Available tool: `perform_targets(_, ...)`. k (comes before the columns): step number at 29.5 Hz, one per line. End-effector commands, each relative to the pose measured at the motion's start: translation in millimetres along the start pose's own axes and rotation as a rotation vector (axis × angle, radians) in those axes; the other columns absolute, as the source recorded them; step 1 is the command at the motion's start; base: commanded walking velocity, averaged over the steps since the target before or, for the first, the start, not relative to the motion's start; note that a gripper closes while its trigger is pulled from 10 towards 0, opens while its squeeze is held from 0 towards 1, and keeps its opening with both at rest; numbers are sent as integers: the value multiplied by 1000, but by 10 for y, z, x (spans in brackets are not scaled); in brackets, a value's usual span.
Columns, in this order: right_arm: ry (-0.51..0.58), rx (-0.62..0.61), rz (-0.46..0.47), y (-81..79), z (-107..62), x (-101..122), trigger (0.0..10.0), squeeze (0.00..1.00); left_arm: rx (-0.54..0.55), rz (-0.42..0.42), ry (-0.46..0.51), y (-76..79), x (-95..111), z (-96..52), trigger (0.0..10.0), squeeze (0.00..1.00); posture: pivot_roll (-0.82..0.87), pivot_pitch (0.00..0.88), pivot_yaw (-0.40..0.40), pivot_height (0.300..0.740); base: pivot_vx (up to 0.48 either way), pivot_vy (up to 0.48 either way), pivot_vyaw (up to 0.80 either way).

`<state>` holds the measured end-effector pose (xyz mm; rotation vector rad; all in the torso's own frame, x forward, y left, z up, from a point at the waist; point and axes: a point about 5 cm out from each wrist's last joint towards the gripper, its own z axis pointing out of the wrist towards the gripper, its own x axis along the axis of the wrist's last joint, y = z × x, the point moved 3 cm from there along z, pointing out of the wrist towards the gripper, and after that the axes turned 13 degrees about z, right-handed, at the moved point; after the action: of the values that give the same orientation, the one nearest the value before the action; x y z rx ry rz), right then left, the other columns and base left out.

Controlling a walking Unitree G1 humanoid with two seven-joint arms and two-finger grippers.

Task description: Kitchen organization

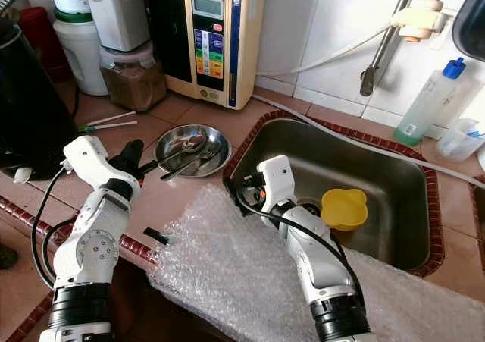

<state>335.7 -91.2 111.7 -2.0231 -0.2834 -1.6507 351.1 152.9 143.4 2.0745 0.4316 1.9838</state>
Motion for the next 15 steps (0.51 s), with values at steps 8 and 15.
perform_targets(8, 11, -12, -12, 41, 2, 44, 10000, 1000, 0, 95, 148, -21, 277, -90, 10000, 1000, 33, 0, -49, 740, 0, 0, 0)
perform_targets(15, 10, -6, -11, 0, 21, 16, 10000, 1000, -108, 303, 237, 58, 205, -273, 10000, 1000, 47, 0, -55, 740, 0, 0, 0)
